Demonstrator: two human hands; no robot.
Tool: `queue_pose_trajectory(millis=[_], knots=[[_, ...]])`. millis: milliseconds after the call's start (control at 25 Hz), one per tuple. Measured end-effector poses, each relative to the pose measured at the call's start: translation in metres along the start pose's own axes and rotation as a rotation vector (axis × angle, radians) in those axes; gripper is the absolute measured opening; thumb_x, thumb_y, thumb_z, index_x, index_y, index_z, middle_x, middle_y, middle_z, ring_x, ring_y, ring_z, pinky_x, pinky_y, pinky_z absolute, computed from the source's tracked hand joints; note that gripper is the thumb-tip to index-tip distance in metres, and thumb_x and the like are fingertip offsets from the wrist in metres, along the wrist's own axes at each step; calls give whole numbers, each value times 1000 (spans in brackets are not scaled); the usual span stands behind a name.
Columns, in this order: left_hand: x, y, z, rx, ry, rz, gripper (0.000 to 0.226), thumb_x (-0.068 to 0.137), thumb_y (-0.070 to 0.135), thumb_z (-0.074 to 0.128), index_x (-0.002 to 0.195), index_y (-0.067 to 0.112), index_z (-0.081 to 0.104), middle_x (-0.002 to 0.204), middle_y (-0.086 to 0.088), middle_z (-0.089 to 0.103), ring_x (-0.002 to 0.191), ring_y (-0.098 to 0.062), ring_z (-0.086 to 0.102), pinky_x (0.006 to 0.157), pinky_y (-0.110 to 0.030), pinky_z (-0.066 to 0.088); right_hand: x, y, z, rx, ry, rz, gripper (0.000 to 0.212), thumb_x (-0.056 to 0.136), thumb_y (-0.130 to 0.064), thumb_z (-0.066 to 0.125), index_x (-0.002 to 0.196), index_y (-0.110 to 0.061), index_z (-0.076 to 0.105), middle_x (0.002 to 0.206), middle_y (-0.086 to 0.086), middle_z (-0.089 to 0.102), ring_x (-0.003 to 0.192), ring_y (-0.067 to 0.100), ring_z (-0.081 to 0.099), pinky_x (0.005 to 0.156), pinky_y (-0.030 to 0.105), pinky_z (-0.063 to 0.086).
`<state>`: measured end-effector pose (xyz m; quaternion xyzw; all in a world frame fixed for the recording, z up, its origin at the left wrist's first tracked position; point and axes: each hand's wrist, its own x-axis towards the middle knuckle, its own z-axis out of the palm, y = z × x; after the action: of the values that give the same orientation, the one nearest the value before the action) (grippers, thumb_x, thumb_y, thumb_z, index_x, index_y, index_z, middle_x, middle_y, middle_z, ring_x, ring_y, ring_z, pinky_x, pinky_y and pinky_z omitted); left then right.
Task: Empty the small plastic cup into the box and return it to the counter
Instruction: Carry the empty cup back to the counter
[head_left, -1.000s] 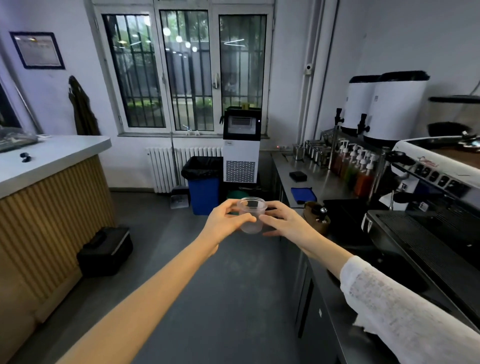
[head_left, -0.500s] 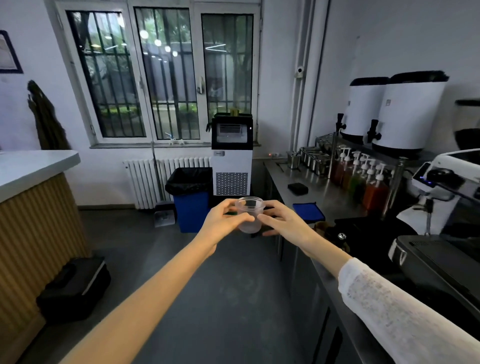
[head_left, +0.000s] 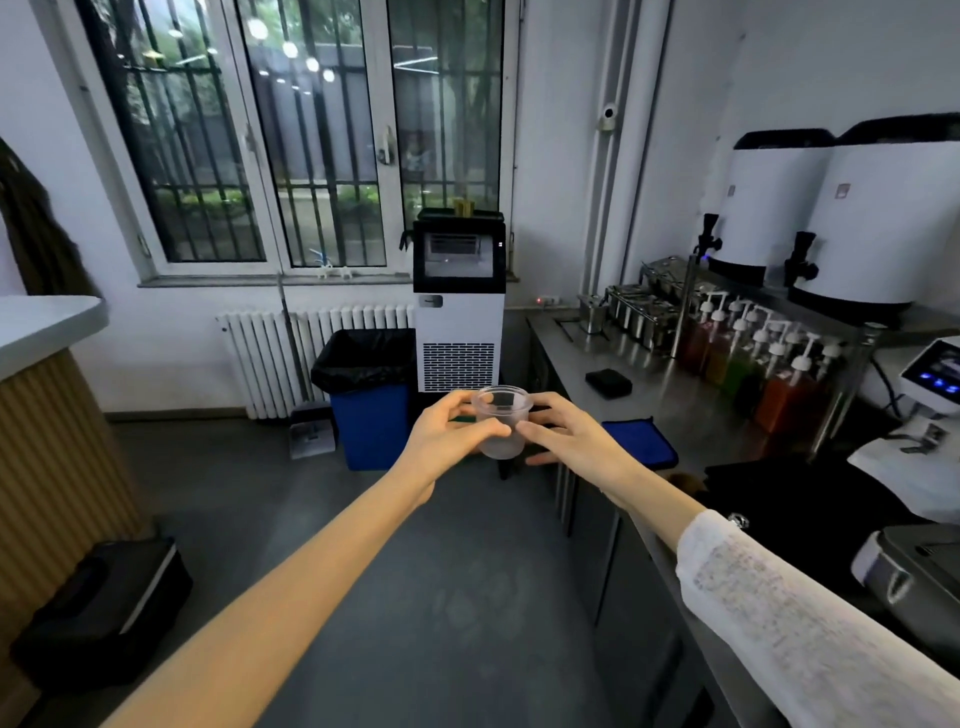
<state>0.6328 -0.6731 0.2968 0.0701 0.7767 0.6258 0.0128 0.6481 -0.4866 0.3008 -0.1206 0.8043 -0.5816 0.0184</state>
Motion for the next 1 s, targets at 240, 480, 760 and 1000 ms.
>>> queue_pose_trajectory(millis=[240,480,760,1000], knots=[[103,-16,0,2,16,-1,43,74,23,81,114,30,67,112,6,71,95,-4,68,77,-20,58,95,28,-22,26,-5,9,35,94,-23,57,129,-20,52,124,6,61,111,19,63,87,34,58],[212,-15,18,3,15,-5,44,74,20,81,115,28,68,113,2,72,104,-15,69,95,-41,58,188,50,-68,50,32,5,37,93,-23,59,129,-20,53,122,5,62,108,18,65,81,28,59],[299,-10,44,-19,-16,26,44,77,15,79,118,25,67,114,3,70,105,-12,67,88,-29,58,258,71,-117,43,54,0,35,91,-25,62,125,-24,55,116,0,64,103,11,65,77,25,60],[372,-15,76,-16,-123,75,43,78,17,79,117,28,64,110,11,70,96,1,65,68,-11,51,303,93,-156,37,150,38,38,93,-19,59,129,-15,52,124,9,62,107,16,62,82,30,59]])
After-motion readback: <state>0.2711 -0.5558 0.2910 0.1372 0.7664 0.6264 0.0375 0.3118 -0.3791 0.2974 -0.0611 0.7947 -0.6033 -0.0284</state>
